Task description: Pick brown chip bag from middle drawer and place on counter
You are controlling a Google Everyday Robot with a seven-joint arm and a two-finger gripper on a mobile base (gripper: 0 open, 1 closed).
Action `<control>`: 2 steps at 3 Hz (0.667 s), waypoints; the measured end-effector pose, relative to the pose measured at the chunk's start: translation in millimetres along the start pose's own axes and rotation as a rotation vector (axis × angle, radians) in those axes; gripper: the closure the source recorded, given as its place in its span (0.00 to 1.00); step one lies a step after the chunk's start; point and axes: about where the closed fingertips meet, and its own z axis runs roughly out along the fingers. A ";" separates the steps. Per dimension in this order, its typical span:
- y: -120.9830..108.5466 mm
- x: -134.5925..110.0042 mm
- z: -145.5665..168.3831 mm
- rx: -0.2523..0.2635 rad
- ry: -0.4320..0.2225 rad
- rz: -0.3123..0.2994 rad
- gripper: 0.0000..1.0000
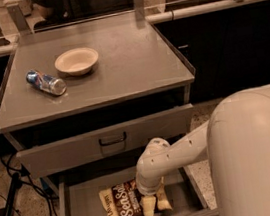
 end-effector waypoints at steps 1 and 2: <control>-10.3 14.8 39.8 -0.021 0.012 0.014 0.00; -10.1 14.8 40.2 -0.021 0.011 0.014 0.00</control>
Offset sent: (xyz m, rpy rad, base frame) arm 0.0220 -0.0063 -0.0580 -0.0167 0.0341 -0.0161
